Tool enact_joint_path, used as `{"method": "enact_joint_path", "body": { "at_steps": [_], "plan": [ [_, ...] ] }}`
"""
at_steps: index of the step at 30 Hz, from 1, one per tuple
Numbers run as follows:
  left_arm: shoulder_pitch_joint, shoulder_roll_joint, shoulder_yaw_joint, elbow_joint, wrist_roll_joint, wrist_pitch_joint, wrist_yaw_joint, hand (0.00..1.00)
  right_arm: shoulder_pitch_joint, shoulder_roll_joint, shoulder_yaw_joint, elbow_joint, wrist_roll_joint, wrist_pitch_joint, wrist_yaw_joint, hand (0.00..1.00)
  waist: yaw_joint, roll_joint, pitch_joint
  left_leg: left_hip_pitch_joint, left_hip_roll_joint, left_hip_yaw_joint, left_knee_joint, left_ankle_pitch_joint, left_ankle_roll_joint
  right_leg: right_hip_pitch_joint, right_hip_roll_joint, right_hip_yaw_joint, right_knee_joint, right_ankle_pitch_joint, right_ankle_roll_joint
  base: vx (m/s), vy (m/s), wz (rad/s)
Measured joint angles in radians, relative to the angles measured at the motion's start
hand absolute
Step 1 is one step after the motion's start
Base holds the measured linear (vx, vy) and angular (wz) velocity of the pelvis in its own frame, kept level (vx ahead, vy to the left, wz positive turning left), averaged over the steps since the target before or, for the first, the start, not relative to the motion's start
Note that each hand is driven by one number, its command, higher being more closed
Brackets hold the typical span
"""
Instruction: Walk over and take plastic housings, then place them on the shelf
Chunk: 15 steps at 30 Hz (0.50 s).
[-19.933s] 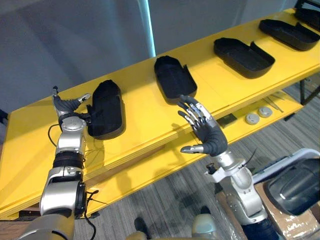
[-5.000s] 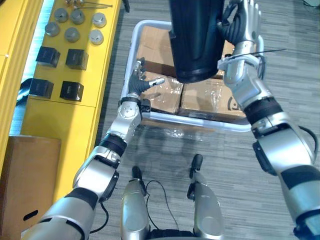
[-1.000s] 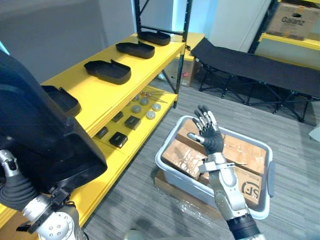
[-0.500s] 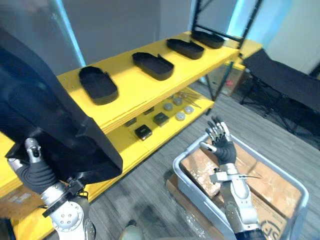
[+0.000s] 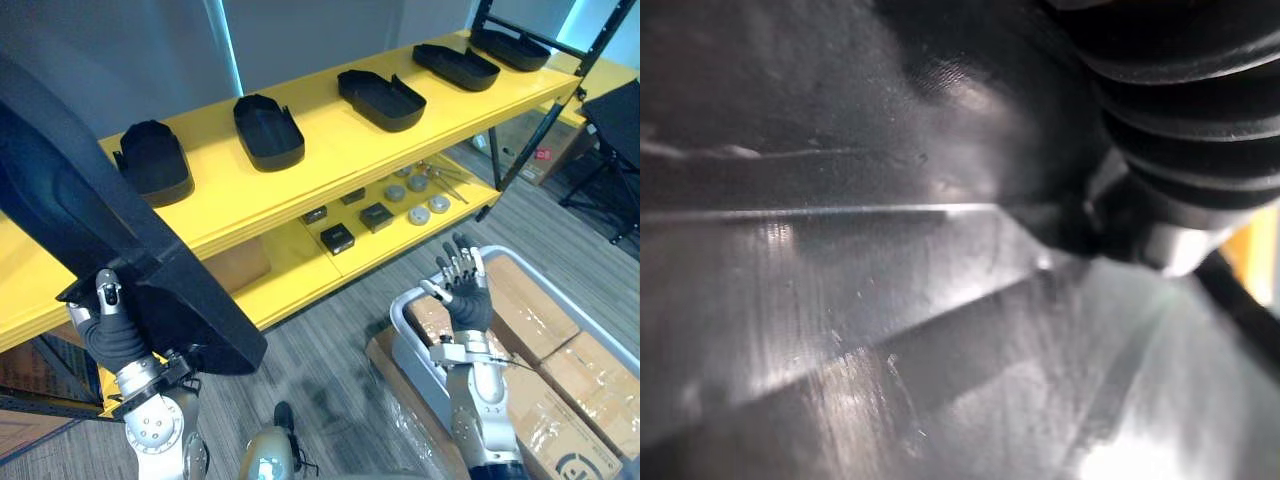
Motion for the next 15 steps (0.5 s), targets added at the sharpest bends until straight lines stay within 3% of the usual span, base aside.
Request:
{"method": "enact_joint_path", "body": {
  "at_steps": [4, 5, 6, 7, 8, 9, 10, 11, 12, 13, 15],
  "plan": [
    [0.016, -0.001, 0.001, 0.002, 0.003, 0.0, -0.022, 1.0, -0.004, 0.006, -0.004, 0.021, -0.025, 0.0, -0.007, 0.0, 0.009, -0.01, 0.022, -0.01, -0.025, 0.002, 0.101, -0.078, 0.012, 0.032, -0.049, -0.014, 0.05, -0.052, 0.031, 0.02, 0.087, 0.17],
    [0.016, 0.001, 0.002, 0.001, 0.005, 0.0, -0.04, 1.0, -0.003, 0.018, -0.006, 0.022, -0.031, 0.001, -0.008, 0.0, 0.009, -0.038, 0.02, -0.008, -0.043, 0.026, 0.109, -0.092, 0.031, 0.037, -0.073, -0.012, 0.047, -0.07, 0.022, 0.11, 0.13, 0.27],
    [0.014, 0.006, 0.002, 0.0, 0.008, 0.0, -0.048, 1.0, 0.001, 0.024, -0.01, 0.02, -0.032, 0.001, -0.01, 0.0, 0.009, -0.05, 0.012, -0.01, -0.048, 0.054, 0.14, -0.116, 0.06, 0.042, -0.088, -0.015, 0.047, -0.074, 0.019, 0.2, 0.124, 0.38],
    [0.012, 0.011, 0.004, 0.0, 0.012, -0.001, -0.065, 1.0, 0.01, 0.025, -0.023, 0.014, -0.029, 0.0, -0.009, 0.0, 0.003, -0.046, 0.002, 0.004, -0.058, 0.067, 0.149, -0.166, 0.043, 0.044, -0.096, -0.004, 0.119, -0.072, -0.035, 0.22, 0.083, 0.46],
    [0.007, 0.013, 0.004, 0.003, 0.012, 0.0, -0.072, 1.0, 0.014, 0.028, -0.029, 0.011, -0.025, 0.0, -0.007, 0.0, -0.003, -0.048, 0.001, 0.008, -0.07, 0.047, 0.145, -0.169, 0.046, 0.013, -0.12, 0.013, 0.201, -0.055, -0.055, 0.31, 0.16, 0.68],
    [0.001, 0.019, 0.002, 0.003, 0.014, 0.001, -0.084, 1.0, 0.024, 0.039, -0.034, 0.01, -0.02, 0.0, -0.005, 0.0, -0.013, -0.047, -0.004, 0.029, -0.092, 0.027, 0.103, -0.166, 0.049, -0.074, -0.139, 0.093, 0.356, 0.03, -0.107, 0.25, 0.177, 0.56],
    [-0.003, 0.033, 0.003, 0.0, 0.023, 0.001, -0.087, 1.0, 0.024, 0.046, -0.035, 0.01, -0.02, 0.0, -0.002, 0.0, -0.013, -0.047, -0.004, 0.064, -0.095, 0.019, 0.052, -0.162, 0.049, -0.132, -0.136, 0.16, 0.451, 0.111, -0.112, 0.25, 0.172, 0.45],
    [-0.011, 0.054, 0.002, -0.003, 0.046, 0.002, -0.083, 1.0, 0.023, 0.056, -0.035, 0.006, -0.024, 0.0, 0.006, 0.0, -0.015, -0.046, -0.006, 0.09, -0.092, -0.008, 0.012, -0.147, 0.056, -0.176, -0.112, 0.21, 0.512, 0.084, -0.092, 0.28, 0.075, 0.36],
    [-0.029, 0.077, 0.003, -0.003, 0.048, 0.009, -0.076, 1.0, 0.023, 0.064, -0.035, -0.003, -0.033, 0.0, 0.022, 0.0, -0.026, -0.049, -0.008, 0.126, -0.091, -0.035, -0.035, -0.137, 0.067, -0.218, -0.062, 0.244, 0.533, 0.016, -0.088, 0.34, 0.037, 0.54],
    [-0.047, 0.082, 0.002, -0.002, 0.046, 0.017, -0.073, 1.0, 0.025, 0.067, -0.036, -0.018, -0.041, 0.0, 0.04, 0.0, -0.04, -0.046, -0.008, 0.167, -0.091, -0.065, -0.071, -0.132, 0.065, -0.245, -0.012, 0.248, 0.492, -0.027, -0.109, 0.34, 0.018, 0.54],
    [-0.085, 0.082, -0.001, 0.002, 0.042, 0.035, -0.072, 1.0, 0.043, 0.069, -0.041, -0.068, -0.044, -0.001, 0.064, 0.0, -0.058, -0.042, -0.008, 0.205, -0.09, -0.104, -0.101, -0.13, 0.058, -0.298, 0.051, 0.259, 0.389, -0.048, -0.129, 0.29, -0.028, 0.7]
  ]
}}
